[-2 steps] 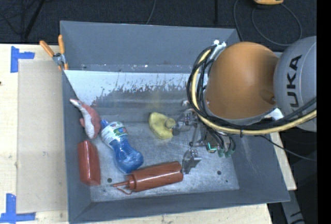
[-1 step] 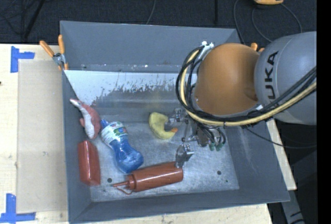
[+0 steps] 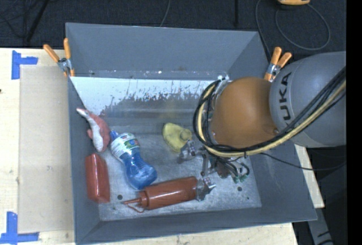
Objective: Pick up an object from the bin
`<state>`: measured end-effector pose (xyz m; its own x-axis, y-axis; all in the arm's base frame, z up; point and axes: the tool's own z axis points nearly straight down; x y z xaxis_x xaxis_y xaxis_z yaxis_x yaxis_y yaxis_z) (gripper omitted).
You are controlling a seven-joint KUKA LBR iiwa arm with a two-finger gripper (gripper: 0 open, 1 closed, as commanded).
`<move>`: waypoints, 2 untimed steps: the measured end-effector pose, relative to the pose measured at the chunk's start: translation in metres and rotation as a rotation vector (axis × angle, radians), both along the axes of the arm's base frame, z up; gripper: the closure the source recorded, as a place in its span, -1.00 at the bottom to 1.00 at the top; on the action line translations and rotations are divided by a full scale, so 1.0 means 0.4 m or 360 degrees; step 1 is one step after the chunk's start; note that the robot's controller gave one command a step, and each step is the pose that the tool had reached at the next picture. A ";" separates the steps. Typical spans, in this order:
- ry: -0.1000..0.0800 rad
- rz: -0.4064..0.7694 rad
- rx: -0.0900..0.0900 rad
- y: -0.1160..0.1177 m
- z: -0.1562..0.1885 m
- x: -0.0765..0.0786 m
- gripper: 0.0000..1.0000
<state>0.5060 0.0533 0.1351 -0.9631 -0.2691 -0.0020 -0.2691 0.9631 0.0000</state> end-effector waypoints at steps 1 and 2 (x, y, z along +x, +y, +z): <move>0.0017 0.0963 -0.0018 -0.020 -0.141 0.081 1.00; 0.0016 0.0961 -0.0018 -0.021 -0.142 0.082 1.00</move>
Offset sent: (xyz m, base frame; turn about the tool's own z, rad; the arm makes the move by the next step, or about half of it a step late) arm 0.0000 0.0000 0.0000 0.0000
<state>0.5386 0.0448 0.0785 -0.6401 -0.7682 0.0124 -0.7683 0.6401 -0.0041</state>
